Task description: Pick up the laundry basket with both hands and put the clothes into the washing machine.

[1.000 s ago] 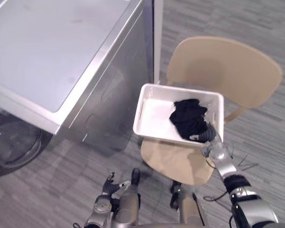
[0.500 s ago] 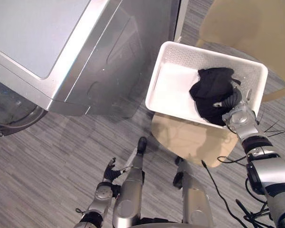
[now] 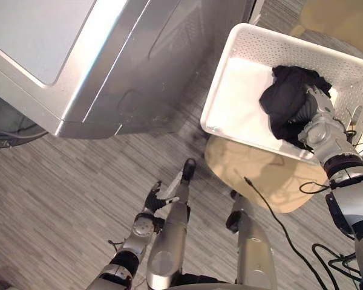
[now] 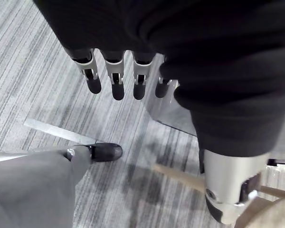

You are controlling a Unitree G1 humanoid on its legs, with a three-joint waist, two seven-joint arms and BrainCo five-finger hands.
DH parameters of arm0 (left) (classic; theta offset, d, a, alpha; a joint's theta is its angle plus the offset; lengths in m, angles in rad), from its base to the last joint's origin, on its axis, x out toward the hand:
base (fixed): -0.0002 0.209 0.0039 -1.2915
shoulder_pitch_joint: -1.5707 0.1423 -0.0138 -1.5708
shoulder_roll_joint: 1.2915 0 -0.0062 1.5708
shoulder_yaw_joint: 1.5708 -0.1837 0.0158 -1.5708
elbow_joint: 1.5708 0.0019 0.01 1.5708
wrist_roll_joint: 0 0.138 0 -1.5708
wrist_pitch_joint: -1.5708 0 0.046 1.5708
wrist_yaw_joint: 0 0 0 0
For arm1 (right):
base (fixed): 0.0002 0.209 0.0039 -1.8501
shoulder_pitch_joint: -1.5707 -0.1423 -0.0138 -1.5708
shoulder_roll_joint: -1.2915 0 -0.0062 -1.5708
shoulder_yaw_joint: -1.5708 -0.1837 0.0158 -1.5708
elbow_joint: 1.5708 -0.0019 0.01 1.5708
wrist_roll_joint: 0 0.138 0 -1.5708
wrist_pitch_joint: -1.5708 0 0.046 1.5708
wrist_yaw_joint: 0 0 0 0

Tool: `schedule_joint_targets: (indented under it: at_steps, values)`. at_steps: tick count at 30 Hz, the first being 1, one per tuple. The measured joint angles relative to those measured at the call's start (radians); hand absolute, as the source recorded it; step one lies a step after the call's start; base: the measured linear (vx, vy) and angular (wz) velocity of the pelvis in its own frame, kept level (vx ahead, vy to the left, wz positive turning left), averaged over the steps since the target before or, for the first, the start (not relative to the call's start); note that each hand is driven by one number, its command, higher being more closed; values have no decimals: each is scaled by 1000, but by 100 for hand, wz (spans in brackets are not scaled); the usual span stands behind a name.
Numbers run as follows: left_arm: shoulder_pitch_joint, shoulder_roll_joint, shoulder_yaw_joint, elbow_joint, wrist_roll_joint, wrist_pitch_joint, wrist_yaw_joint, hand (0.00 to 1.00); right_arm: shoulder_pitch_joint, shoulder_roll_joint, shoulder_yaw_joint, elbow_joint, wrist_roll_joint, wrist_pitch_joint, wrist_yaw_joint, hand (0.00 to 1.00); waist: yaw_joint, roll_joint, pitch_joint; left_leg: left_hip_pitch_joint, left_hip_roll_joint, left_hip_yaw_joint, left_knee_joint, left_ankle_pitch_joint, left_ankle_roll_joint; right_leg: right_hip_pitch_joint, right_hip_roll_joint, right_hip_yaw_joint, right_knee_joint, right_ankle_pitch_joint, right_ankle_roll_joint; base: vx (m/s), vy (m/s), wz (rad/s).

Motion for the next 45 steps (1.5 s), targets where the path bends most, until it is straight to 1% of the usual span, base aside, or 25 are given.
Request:
schedule_joint_targets:
  at_steps: [1,4,7,9,15,16,17,19,22,25,26,29,30,32,34,35,36,38,39,40,41,42,43,44,45]
  values:
    - [0,-2,-3,-1,0,-2,0,0,-3,-9,0,-6,1,0,-1,100,7,0,0,0,0,-1,1,0,0,0,0,0,1,0,0,0,0,0]
    - [0,-2,-2,2,2,-2,0,0,-9,-19,-1,-21,7,0,0,100,11,0,0,3,1,-6,1,4,-5,4,1,-2,4,0,0,-12,1,3]
    - [1,-2,-1,8,3,5,0,0,37,11,-41,-79,44,0,13,100,11,0,0,28,2,-5,0,4,-5,29,1,-1,4,-1,-1,0,0,0]
    - [1,-2,2,8,3,6,0,0,86,40,-81,-150,72,-1,24,100,10,-1,1,49,2,-4,-2,4,-5,47,1,1,4,-2,0,0,0,0]
    - [10,-2,42,9,12,28,-1,0,259,151,-248,-479,266,-14,21,100,-4,-6,1,122,6,4,-16,5,-3,108,1,11,10,-6,5,-11,0,-2]
    - [17,-1,47,9,20,31,-1,0,307,197,-295,-567,321,-20,19,100,-18,-14,-3,142,7,5,-20,5,-2,125,1,14,16,-14,14,0,0,0]
    - [23,-2,50,9,21,31,-2,0,328,218,-313,-602,337,-25,18,100,-24,-20,-7,147,7,4,-22,5,-2,128,0,15,21,-19,14,5,-11,-3]
    - [66,-2,77,10,23,38,-3,0,435,329,-357,-745,428,-57,19,100,-45,-64,-56,165,13,16,-36,5,-1,131,2,25,25,-26,16,26,-13,-9]
    - [99,-6,77,11,32,52,-18,0,552,409,-379,-859,487,-85,21,100,-56,-97,-86,219,15,30,-38,-6,12,179,-1,32,29,-41,24,70,-11,-4]
    - [150,-6,78,10,53,54,-22,0,674,484,-382,-976,530,-92,31,100,-62,-118,-163,264,15,45,-38,-23,17,213,-5,53,37,-57,36,106,18,-10]
    - [172,-5,78,11,53,56,-22,0,708,510,-382,-1017,541,-93,48,100,-71,-125,-189,289,13,60,-38,-31,20,231,-8,63,38,-61,38,80,30,-16]
    - [218,-3,78,19,55,61,-22,0,778,553,-376,-1125,559,-98,67,100,-78,-139,-237,341,13,99,-37,-52,26,258,-8,107,40,-65,42,48,34,-36]
    - [224,-3,78,23,56,61,-22,0,790,555,-369,-1146,559,-101,69,100,-80,-141,-240,353,13,110,-37,-55,26,265,-8,116,40,-65,43,32,36,-55]
    - [249,0,78,50,60,61,-21,0,819,572,-336,-1219,561,-132,82,100,-91,-159,-262,389,16,167,-36,-70,26,268,0,177,41,-61,43,6,32,-66]
    - [252,6,79,50,60,61,-21,0,813,590,-300,-1234,571,-153,93,100,-101,-171,-269,404,17,210,-30,-79,26,261,7,218,41,-52,41,-22,34,-72]
    - [246,13,78,49,61,60,-22,0,812,598,-269,-1234,587,-167,102,100,-102,-178,-269,400,18,241,1,-100,24,255,9,246,45,-48,42,-35,37,-70]
    - [243,14,79,48,61,60,-21,0,812,604,-257,-1234,597,-168,108,100,-102,-181,-269,394,16,257,23,-112,25,247,6,253,55,-46,41,-59,54,-59]
    - [239,15,85,34,60,59,-21,0,814,604,-213,-1234,607,-167,116,100,-104,-180,-271,350,32,277,110,-145,43,237,2,274,66,-35,60,-89,-3,-32]
    - [239,2,109,29,59,54,-21,0,813,601,-194,-1234,607,-167,131,100,-106,-170,-270,337,51,274,117,-149,40,191,6,284,211,-123,43,-90,-92,24]
    - [238,8,119,21,58,49,-20,0,826,604,-181,-1232,607,-168,136,100,-107,-175,-269,328,53,242,141,-147,38,166,-4,301,428,-251,22,-57,-111,61]
    - [241,17,121,7,58,49,-20,0,828,610,-172,-1223,607,-168,139,100,-104,-183,-271,318,48,215,156,-144,33,182,-4,314,489,-300,52,-30,-181,103]
    - [242,27,129,1,49,50,-20,0,824,614,-163,-1211,601,-168,141,100,-100,-194,-276,287,39,177,179,-138,23,196,-1,340,486,-334,76,-130,-265,111]
    - [248,21,154,-30,38,50,-19,0,810,609,-149,-1201,594,-168,148,100,-95,-185,-279,245,41,143,181,-116,-1,214,18,332,410,-342,79,-180,-268,92]
    - [251,14,160,-49,27,49,-16,0,804,609,-144,-1195,589,-168,149,100,-85,-176,-281,224,52,134,175,-104,-8,228,33,324,355,-345,71,-187,-188,65]
    - [252,-5,159,-67,6,49,-10,0,790,607,-144,-1182,586,-170,147,100,-66,-149,-277,190,78,105,160,-74,-16,232,68,299,290,-307,37,-179,-119,41]
